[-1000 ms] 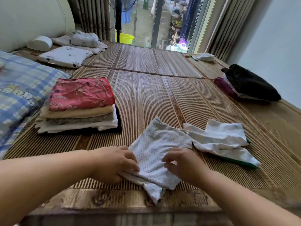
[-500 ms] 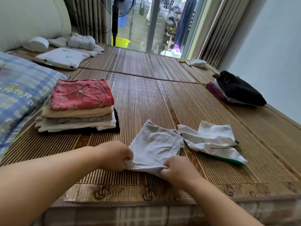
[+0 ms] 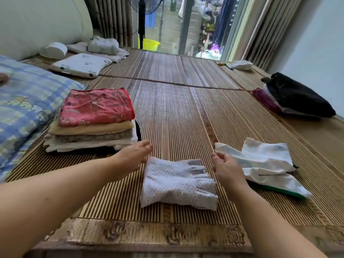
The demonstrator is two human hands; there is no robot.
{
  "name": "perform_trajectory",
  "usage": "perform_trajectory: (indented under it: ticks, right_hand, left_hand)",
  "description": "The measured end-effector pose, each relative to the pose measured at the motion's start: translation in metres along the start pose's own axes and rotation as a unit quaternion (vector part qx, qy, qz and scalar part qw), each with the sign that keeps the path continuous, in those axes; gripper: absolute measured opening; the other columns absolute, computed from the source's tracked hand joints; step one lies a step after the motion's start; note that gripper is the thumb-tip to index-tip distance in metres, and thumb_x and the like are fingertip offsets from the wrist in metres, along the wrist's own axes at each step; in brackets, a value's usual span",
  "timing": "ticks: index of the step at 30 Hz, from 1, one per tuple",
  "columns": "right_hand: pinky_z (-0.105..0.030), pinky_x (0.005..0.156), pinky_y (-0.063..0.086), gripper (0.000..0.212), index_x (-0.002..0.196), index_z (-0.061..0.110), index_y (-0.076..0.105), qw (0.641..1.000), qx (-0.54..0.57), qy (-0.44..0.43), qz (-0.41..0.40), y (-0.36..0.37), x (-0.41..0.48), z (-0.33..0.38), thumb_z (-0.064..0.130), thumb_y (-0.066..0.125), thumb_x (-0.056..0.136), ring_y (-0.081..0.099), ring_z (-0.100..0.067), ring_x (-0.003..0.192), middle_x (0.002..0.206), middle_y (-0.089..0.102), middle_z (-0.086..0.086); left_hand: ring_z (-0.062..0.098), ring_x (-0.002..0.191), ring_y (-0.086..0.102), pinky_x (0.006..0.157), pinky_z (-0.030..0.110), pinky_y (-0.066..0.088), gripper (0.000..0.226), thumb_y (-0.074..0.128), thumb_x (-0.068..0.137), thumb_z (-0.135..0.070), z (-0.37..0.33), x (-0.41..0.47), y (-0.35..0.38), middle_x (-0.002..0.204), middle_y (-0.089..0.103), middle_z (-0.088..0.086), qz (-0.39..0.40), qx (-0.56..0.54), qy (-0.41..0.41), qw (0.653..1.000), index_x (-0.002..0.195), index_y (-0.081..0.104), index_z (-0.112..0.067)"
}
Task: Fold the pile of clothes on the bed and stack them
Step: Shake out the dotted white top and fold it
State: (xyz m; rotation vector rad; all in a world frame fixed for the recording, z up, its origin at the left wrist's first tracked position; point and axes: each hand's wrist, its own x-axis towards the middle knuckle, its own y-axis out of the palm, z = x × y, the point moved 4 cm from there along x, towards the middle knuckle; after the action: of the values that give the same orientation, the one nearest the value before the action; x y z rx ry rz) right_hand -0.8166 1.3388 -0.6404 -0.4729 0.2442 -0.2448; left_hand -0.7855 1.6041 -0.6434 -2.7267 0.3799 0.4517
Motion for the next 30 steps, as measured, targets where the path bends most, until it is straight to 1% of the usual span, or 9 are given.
perform_trajectory:
  ticks: [4,7,11,13,17,20,23,26,30]
  right_hand:
    - [-0.031,0.077,0.051,0.071,0.114,0.01,0.062,0.972,-0.193,0.076,0.108,0.011,0.004,-0.011,0.066,0.068,0.072,0.061,-0.016,0.095,0.112,0.065,-0.005]
    - [-0.023,0.061,0.052,0.037,0.08,0.015,0.072,0.953,-0.231,0.085,0.178,0.015,0.0,-0.016,0.048,0.082,0.065,0.067,-0.009,0.071,0.078,0.072,0.005]
    - [-0.034,0.07,0.056,0.004,0.085,0.02,0.069,0.975,-0.171,0.017,0.143,0.019,-0.003,-0.011,0.021,0.067,0.081,0.068,-0.013,0.076,0.08,0.072,0.004]
    - [-0.046,0.084,0.055,0.024,0.105,0.017,0.059,0.989,-0.102,0.019,0.103,0.017,-0.003,-0.01,0.024,0.066,0.082,0.066,-0.021,0.09,0.1,0.069,-0.004]
    - [-0.045,0.093,0.052,0.118,0.149,0.032,0.013,0.984,-0.043,0.077,0.152,0.023,-0.011,-0.011,0.03,0.089,0.058,0.059,-0.026,0.11,0.133,0.05,-0.013]
    - [-0.032,0.065,0.061,0.123,0.149,0.045,-0.003,0.969,-0.155,0.029,0.191,0.027,-0.016,-0.01,0.005,0.081,0.069,0.065,-0.015,0.074,0.102,0.058,-0.004]
    - [-0.037,0.08,0.059,0.108,0.149,0.045,-0.006,0.965,-0.213,-0.015,0.15,0.024,-0.016,-0.008,0.003,0.067,0.081,0.061,-0.02,0.1,0.139,0.038,-0.01]
    - [-0.054,0.118,0.013,0.09,0.144,0.052,-0.011,0.922,-0.334,-0.184,0.069,0.036,-0.025,0.004,0.022,0.052,0.086,-0.003,-0.017,0.146,0.158,-0.008,0.013]
    - [-0.049,0.104,-0.025,0.068,0.129,0.06,-0.028,0.848,-0.435,-0.242,0.182,0.074,-0.041,-0.013,0.075,0.021,0.085,-0.04,-0.013,0.135,0.144,-0.041,0.018]
  left_hand:
    - [0.017,0.109,0.059,0.085,0.03,0.049,0.082,0.056,0.072,-0.077,0.022,0.002,0.008,0.124,0.061,0.001,-0.04,0.305,-0.053,0.95,0.13,0.053,-0.018]
    - [0.004,0.084,0.065,0.072,0.022,0.054,0.046,0.075,0.065,-0.063,0.028,0.0,0.027,0.093,0.067,-0.015,0.01,0.275,-0.057,0.96,0.094,0.062,-0.031]
    - [0.003,0.083,0.068,0.069,0.022,0.057,0.026,0.068,0.085,-0.038,0.023,0.002,0.034,0.099,0.07,-0.009,0.027,0.166,-0.024,0.985,0.105,0.058,-0.026]
    - [0.008,0.087,0.068,0.067,0.022,0.057,0.042,0.065,0.088,-0.036,0.022,0.001,0.028,0.106,0.065,-0.005,0.005,0.084,-0.018,0.996,0.121,0.044,-0.022]
    - [0.022,0.107,0.063,0.091,0.034,0.054,0.115,0.081,0.073,-0.032,0.023,-0.008,0.027,0.136,0.052,0.014,0.056,0.074,-0.018,0.996,0.146,-0.008,-0.039]
    - [0.02,0.106,0.064,0.089,0.035,0.056,0.119,0.08,0.074,-0.015,0.018,-0.016,0.029,0.15,0.036,0.016,0.11,0.164,0.029,0.98,0.146,-0.007,-0.052]
    - [0.012,0.094,0.065,0.079,0.025,0.057,0.112,0.078,0.077,-0.013,0.016,-0.018,0.03,0.156,0.027,0.011,0.115,0.209,0.047,0.97,0.145,0.0,-0.057]
    - [0.004,0.1,0.056,0.075,0.012,0.052,0.11,0.078,0.076,-0.021,0.021,-0.017,0.032,0.156,0.028,0.003,0.105,0.244,0.06,0.962,0.145,0.0,-0.057]
    - [0.012,0.122,0.048,0.099,0.025,0.046,0.106,0.079,0.076,-0.025,0.025,-0.015,0.033,0.152,0.033,-0.004,0.086,0.272,0.056,0.957,0.146,0.004,-0.054]
